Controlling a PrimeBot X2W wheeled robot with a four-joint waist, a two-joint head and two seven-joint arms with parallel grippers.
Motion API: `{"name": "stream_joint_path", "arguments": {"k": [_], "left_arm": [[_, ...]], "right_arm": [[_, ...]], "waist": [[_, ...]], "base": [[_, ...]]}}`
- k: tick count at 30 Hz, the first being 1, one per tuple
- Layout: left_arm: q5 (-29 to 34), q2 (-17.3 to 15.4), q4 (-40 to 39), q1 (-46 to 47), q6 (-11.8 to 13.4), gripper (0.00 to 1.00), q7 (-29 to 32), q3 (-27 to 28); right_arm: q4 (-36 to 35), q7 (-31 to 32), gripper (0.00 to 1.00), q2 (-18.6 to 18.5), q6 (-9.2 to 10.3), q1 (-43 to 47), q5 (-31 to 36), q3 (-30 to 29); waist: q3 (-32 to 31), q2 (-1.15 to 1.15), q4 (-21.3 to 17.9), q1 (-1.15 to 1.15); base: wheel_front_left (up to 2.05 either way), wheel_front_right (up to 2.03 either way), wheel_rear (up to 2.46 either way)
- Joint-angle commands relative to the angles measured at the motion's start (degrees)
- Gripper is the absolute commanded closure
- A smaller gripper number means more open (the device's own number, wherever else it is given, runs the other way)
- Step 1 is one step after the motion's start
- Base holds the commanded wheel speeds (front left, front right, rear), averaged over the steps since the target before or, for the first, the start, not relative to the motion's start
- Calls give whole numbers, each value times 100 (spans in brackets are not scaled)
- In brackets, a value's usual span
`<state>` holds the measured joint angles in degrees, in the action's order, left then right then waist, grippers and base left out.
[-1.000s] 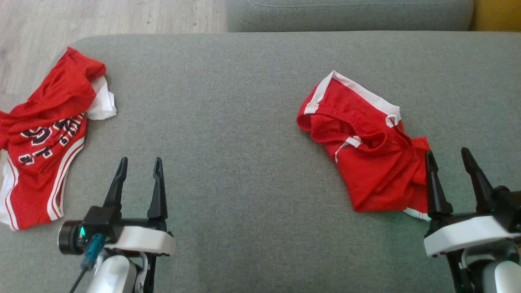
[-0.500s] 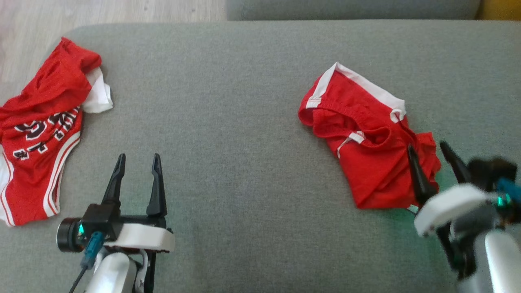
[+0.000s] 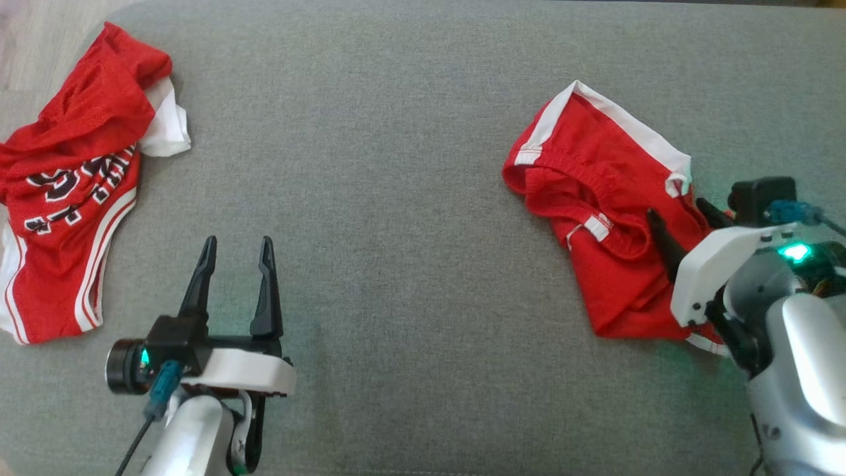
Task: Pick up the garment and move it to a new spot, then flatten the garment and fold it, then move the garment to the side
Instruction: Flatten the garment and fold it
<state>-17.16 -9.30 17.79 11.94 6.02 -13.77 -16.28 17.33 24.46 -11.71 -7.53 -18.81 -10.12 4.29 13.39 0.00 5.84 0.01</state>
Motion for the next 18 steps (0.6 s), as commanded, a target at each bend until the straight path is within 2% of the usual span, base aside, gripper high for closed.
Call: {"name": "stream_joint_path", "arguments": {"k": [1,2,8,11,18], "left_arm": [[-36,-50,-120,251,-2,0,-76,196],[-37,-43,-104,257,-4,0,-81,195],[-36,-18,-47,272,-10,0,-101,204],[-40,-1,-31,256,4,0,-110,229],[-40,7,-17,264,3,0,-117,252]], "right_arm": [[-157,17,55,-93,4,-238,-69,75],[-149,22,100,-103,4,-261,-83,38],[-368,-81,100,-40,4,-129,-168,-450],[-618,-87,100,106,4,215,-193,-1133],[-533,-207,100,242,4,612,-110,-1844]], "waist": [[-5,0,5,-1],[-6,0,7,-1],[-36,0,4,-1],[-67,0,-25,-1],[-71,0,-75,-1]], "base": [[0,0,0],[0,0,0],[0,0,0],[0,0,0],[0,0,0]]}}
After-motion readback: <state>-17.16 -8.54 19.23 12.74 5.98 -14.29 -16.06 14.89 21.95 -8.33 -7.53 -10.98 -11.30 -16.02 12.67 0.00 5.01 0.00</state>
